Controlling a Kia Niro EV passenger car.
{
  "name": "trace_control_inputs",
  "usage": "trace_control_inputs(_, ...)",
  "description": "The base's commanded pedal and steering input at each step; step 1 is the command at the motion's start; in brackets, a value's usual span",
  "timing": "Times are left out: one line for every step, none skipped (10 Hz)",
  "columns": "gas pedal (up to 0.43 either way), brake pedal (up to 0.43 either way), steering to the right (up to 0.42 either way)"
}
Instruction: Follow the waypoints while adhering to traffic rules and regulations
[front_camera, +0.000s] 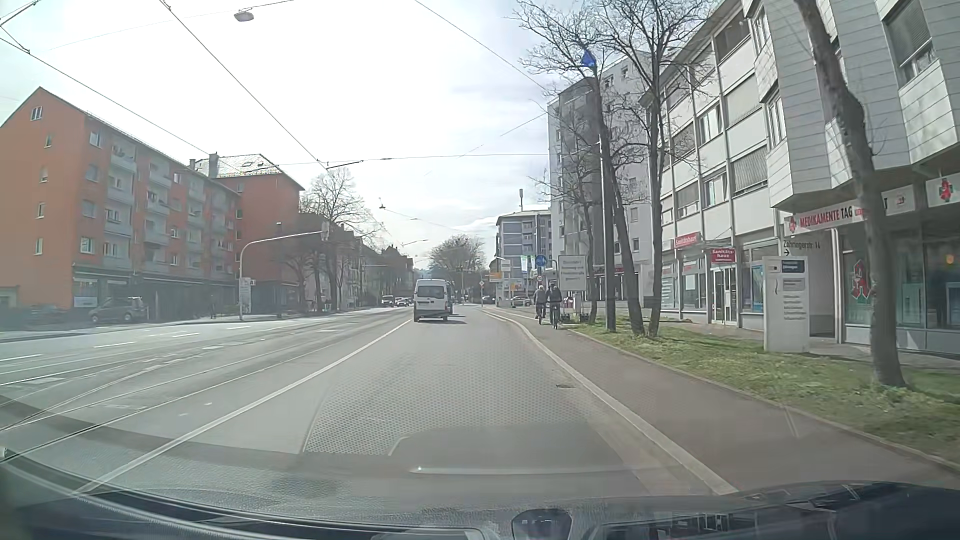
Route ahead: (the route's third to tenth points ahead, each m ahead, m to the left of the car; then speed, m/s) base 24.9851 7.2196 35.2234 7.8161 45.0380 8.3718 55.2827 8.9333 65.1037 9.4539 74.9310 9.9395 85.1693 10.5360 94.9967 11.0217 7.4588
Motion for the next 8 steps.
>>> trace_control_inputs(0.079,0.000,-0.011)
trace_control_inputs(0.079,0.000,-0.012)
trace_control_inputs(0.079,0.000,-0.012)
trace_control_inputs(0.079,0.000,-0.012)
trace_control_inputs(0.079,0.000,-0.012)
trace_control_inputs(0.079,0.000,-0.011)
trace_control_inputs(0.079,0.000,-0.010)
trace_control_inputs(0.079,0.000,-0.009)
